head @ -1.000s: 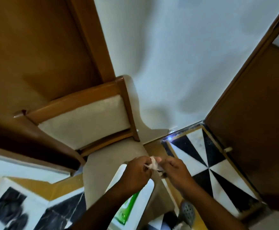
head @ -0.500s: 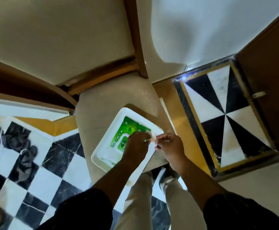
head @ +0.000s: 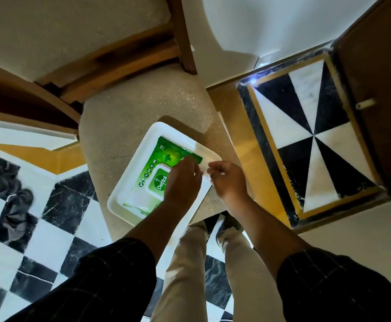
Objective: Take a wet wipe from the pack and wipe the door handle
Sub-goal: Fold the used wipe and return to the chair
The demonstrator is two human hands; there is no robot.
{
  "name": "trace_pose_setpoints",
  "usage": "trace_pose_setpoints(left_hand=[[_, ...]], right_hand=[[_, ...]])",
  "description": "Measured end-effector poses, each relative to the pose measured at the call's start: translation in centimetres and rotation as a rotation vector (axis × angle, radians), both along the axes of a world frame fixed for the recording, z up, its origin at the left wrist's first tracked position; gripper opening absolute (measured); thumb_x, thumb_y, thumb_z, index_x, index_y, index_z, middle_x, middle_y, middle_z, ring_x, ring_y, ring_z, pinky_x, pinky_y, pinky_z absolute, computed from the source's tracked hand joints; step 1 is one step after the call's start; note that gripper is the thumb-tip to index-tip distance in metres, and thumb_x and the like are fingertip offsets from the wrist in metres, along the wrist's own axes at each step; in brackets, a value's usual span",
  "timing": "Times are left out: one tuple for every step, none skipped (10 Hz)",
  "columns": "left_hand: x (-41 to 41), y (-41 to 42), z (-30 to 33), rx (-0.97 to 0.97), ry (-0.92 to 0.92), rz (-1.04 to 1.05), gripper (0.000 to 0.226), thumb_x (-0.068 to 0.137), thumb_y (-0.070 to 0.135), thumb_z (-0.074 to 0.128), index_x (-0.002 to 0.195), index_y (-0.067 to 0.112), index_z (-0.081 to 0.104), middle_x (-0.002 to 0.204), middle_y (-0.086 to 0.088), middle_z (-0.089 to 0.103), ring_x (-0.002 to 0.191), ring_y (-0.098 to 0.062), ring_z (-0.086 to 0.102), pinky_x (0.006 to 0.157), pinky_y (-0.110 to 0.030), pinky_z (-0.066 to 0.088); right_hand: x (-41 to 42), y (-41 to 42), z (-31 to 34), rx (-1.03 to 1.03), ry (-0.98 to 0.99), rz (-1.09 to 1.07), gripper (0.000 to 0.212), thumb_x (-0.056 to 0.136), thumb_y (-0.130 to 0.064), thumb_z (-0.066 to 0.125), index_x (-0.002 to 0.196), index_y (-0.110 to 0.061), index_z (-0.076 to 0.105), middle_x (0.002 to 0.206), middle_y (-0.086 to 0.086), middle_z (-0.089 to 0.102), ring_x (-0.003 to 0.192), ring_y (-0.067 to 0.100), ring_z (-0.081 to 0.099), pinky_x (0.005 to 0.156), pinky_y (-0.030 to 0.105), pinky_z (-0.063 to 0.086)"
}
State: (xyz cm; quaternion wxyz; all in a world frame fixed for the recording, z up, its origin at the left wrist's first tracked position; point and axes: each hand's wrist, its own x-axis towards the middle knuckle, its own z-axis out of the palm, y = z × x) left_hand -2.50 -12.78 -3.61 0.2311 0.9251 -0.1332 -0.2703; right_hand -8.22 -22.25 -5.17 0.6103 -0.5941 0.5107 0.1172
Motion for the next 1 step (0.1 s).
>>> trace_pose_setpoints(left_hand=[[-0.01,0.03,0.56,-0.047,0.083,0.042,0.033,0.082,0.009,0.074,0.100,0.017,0.048,0.090,-0.005,0.065,0.086,-0.028,0.067,0.074,-0.033,0.054]], right_hand=[[-0.70,-0.34,0.71,-0.078,-0.002,-0.001,0.019,0.094,-0.010,0.055,0.105,-0.016,0.070,0.106,-0.004,0.061,0.098,0.013,0.054,0.080,0.017,0.043]])
